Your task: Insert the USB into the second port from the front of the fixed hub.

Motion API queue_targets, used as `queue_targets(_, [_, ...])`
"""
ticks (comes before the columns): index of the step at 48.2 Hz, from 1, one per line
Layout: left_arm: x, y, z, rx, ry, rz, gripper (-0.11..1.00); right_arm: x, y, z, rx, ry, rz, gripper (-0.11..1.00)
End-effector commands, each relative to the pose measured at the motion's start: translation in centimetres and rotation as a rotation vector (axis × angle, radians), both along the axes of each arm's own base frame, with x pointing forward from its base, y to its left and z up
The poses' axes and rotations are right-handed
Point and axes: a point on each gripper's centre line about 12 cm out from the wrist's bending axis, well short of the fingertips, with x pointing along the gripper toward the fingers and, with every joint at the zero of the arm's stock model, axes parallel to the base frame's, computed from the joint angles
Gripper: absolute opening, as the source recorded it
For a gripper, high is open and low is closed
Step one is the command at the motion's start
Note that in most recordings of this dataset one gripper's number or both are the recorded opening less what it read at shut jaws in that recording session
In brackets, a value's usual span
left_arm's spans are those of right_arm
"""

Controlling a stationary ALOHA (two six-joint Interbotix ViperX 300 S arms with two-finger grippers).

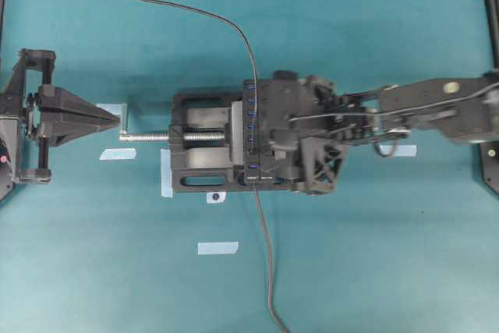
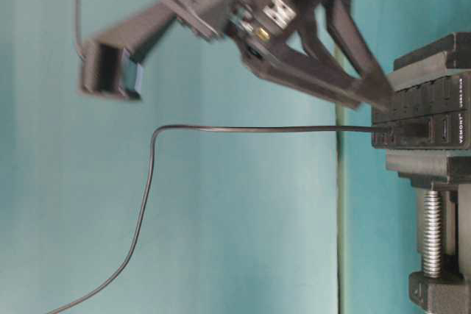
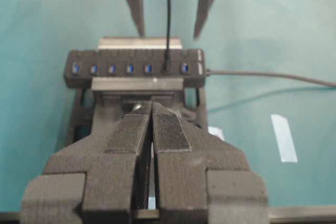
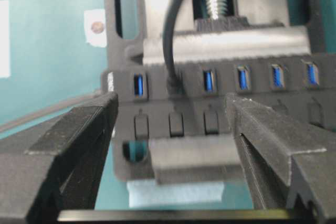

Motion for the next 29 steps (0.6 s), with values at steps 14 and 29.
queue_targets(14, [0.2,0.0,0.5,0.002,-0.017,0.001,0.00,-1.9,-0.3,2.1,0.009,-0.164,-0.015,0.86])
queue_targets(29, [0.2,0.0,0.6,0.001,-0.020,0.001,0.00,-2.3,-0.5,2.1,0.009,-0.227,-0.019,0.86])
